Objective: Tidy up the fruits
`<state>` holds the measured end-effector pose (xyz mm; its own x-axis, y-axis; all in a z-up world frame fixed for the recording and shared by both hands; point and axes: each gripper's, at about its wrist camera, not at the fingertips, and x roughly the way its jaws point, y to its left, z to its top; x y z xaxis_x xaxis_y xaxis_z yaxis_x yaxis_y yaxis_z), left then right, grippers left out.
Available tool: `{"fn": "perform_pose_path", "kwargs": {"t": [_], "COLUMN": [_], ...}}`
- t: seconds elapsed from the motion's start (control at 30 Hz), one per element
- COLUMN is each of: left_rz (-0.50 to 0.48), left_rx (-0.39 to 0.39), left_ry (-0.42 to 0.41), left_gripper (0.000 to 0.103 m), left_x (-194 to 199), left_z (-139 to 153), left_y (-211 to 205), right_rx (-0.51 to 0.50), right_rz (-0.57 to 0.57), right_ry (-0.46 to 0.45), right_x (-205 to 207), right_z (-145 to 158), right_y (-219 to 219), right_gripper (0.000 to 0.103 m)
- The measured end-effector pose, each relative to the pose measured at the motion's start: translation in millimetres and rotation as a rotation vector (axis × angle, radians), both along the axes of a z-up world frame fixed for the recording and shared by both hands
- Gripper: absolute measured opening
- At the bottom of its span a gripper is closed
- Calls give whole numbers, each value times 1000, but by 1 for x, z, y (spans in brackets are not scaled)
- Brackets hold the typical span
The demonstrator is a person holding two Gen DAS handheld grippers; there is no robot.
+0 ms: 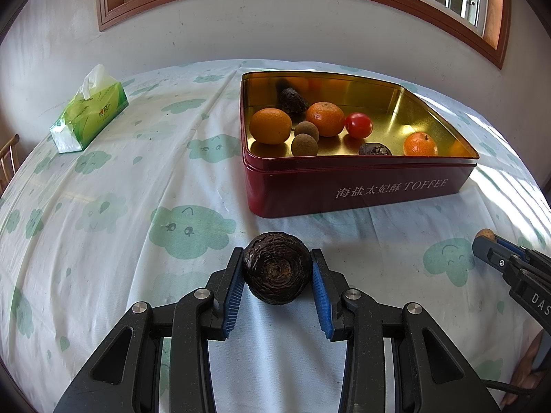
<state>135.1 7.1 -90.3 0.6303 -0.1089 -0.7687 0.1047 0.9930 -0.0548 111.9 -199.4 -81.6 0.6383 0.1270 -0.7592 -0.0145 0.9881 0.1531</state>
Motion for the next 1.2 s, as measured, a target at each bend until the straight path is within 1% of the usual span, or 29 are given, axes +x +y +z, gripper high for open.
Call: {"fn": "perform_pose_path", "kwargs": {"t": [0.47, 0.7, 1.2], "left_rz": [4, 7, -21], "left_rx": [-4, -15, 15], "left_ry": [-6, -30, -87], "left_gripper": [38, 38, 38], "left_x": [0, -4, -9], "left_z": [0, 2, 13], "left_y": [5, 7, -5], "right_rx": [-13, -4, 8], "right_rz": [5, 5, 36], "right_ry": [-11, -17, -55], "right_x": [-2, -3, -8], "right_z": [2, 3, 15], "right_y": [2, 3, 13], "right_gripper": [24, 24, 24]}}
